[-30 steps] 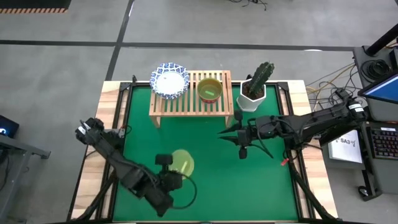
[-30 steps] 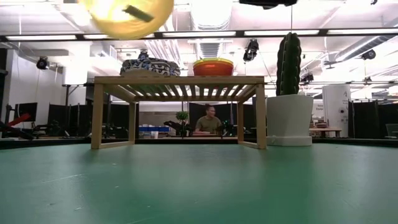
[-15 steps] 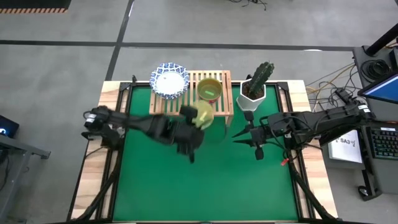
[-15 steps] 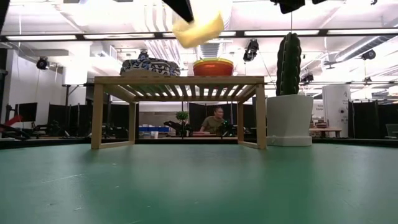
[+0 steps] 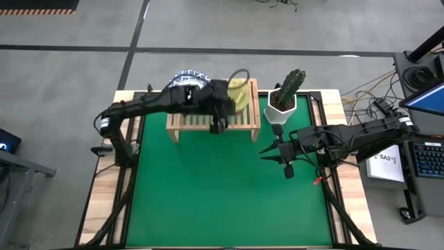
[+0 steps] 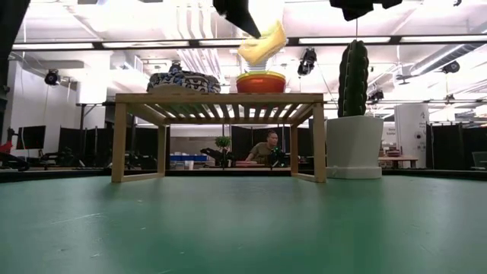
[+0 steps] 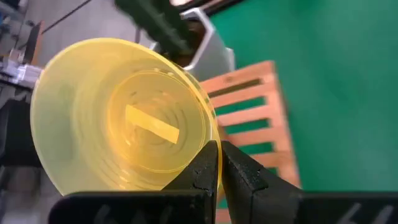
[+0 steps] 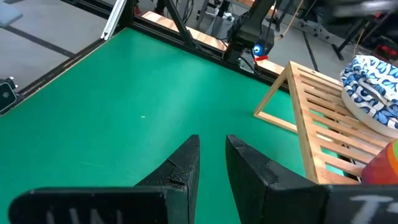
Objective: Place and stack bowls onto a shelf
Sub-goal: Stack the small yellow bowl on top of the small green bowl on the shelf
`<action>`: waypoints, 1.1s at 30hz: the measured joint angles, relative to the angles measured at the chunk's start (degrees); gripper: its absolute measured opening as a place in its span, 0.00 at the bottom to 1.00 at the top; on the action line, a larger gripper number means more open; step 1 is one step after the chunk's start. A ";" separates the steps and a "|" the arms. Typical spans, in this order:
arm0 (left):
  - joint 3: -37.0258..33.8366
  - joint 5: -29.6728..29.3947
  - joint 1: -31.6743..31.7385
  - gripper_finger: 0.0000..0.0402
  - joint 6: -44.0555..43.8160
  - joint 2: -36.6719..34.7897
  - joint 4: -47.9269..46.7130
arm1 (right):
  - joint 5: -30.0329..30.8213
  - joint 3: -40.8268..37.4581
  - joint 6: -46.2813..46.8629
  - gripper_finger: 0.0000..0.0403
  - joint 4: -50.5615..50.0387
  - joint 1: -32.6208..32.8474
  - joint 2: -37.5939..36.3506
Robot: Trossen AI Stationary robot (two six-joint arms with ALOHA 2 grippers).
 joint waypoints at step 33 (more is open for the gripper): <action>-2.80 3.36 5.06 0.28 -4.21 0.20 2.30 | 0.03 -0.35 -0.08 0.17 -0.15 -0.01 0.04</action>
